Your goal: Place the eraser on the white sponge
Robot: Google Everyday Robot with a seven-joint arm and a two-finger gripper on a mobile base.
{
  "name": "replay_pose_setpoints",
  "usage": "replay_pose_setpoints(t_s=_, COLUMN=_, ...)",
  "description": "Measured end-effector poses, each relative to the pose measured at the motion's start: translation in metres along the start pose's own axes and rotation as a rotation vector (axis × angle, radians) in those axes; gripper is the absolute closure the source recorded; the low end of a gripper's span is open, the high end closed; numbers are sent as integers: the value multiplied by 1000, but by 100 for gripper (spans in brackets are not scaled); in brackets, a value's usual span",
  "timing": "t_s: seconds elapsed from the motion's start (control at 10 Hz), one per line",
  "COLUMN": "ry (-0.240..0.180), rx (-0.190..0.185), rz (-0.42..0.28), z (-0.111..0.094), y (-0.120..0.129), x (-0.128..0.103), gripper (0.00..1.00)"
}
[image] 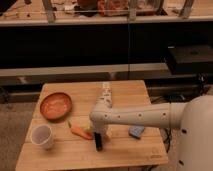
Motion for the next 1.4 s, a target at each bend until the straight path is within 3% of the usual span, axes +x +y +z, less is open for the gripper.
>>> replay_pose_setpoints(t_s=0.2, ry=16, rx=-16, rz=-10, z=1, y=1, x=-1, gripper=29)
replay_pose_setpoints(t_s=0.9, ry=23, rx=-41, rz=-20, z=-2, y=-1, x=-1, gripper=96)
replay_pose_setpoints(t_s=1.0, ry=20, rx=-40, rz=-18, z=-3, y=0, x=-2, gripper=100)
replay_pose_setpoints(t_s=1.4, ry=11, rx=-42, rz=-22, z=1, y=-3, x=-3, gripper=100)
